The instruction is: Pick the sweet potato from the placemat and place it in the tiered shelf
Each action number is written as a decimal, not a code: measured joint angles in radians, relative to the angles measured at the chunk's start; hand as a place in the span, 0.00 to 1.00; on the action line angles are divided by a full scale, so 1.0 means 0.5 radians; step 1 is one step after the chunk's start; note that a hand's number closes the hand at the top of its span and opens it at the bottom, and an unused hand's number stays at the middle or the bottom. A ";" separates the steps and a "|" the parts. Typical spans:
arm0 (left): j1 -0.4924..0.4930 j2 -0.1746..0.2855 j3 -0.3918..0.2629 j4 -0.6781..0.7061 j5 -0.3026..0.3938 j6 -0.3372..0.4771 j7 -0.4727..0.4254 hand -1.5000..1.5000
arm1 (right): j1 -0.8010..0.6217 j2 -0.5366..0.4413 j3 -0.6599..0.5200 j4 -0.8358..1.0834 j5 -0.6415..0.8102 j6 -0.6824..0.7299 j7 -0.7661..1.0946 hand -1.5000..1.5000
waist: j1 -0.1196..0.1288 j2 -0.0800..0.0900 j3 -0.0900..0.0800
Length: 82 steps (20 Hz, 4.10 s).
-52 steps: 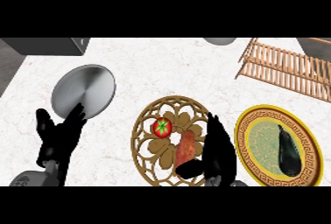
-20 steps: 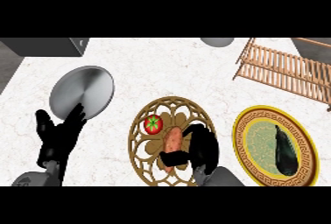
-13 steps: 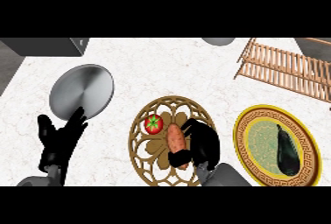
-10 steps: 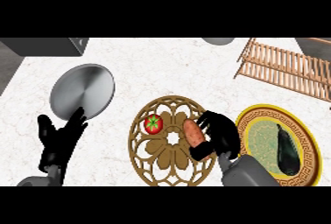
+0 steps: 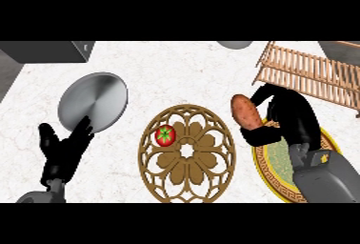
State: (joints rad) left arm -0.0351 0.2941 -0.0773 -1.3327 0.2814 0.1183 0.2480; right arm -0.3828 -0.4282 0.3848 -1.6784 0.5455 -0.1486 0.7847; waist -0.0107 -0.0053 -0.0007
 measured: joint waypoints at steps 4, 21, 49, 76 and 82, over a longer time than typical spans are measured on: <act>-0.001 0.012 0.025 0.016 0.004 -0.027 -0.012 0.50 | -0.106 -0.139 -0.185 -0.306 0.032 0.110 0.236 1.00 | -0.007 -0.003 -0.001; -0.006 -0.035 0.038 -0.033 -0.073 -0.052 0.030 0.50 | -0.784 -0.618 -1.048 -0.090 -0.304 0.611 0.386 1.00 | 0.038 0.011 0.000; -0.069 -0.086 0.130 0.006 -0.134 -0.154 0.050 0.50 | -1.454 -0.802 -1.121 1.923 0.073 0.489 -0.962 1.00 | 0.076 0.026 0.001; -0.049 -0.120 0.192 0.020 -0.182 -0.202 0.038 0.50 | -1.718 -0.792 -1.514 2.528 -0.063 0.134 -1.330 0.00 | 0.063 0.022 0.002; -0.062 -0.149 0.178 -0.007 -0.210 -0.165 0.074 0.50 | -1.762 -0.793 -1.733 2.547 -0.278 0.072 -1.349 0.00 | 0.062 0.022 0.003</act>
State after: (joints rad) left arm -0.0659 0.2198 0.0119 -1.3363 0.1763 0.0359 0.2849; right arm -1.2637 -0.8247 -0.4816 -0.4048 0.4063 -0.1125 0.1100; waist 0.0201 0.0056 0.0007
